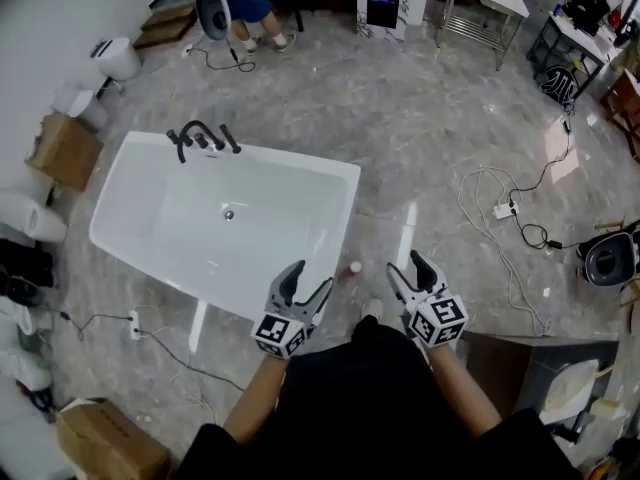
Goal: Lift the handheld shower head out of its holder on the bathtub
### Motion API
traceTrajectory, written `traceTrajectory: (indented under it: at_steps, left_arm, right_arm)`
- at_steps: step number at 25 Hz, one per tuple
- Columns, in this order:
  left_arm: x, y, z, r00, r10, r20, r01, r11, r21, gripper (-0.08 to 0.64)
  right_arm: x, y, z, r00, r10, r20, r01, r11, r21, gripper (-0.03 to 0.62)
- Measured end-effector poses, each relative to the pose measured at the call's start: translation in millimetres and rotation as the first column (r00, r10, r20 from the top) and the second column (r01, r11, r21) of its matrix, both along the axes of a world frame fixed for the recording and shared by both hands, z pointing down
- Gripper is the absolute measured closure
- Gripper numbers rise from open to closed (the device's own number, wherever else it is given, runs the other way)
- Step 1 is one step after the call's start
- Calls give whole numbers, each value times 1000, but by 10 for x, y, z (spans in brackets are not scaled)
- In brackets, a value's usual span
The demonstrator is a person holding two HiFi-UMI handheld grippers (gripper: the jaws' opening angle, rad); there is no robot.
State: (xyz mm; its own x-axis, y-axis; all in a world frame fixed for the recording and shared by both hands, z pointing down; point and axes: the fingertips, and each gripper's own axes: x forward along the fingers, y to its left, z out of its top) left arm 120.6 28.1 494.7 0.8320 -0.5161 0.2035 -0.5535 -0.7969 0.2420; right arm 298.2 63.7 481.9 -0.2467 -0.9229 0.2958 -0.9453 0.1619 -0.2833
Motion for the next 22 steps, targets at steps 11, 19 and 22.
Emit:
traceTrajectory:
  at_steps: [11,19,22]
  left_arm:
    - [326,-417,62,994,-86,61,87,996,-11,285]
    - [520,-528,126,993,-91,70,94,995,-30,285]
    - [612,-522,170,994,-85,74,88,995,-42,284]
  right_arm:
    - [499,-508,118,997,-68,31,69,998,-12,360]
    - [650,-585,275,995,-83,46,85,996,-39,360]
    - [693,-626,328,994,-95,47,98,993,-63,360]
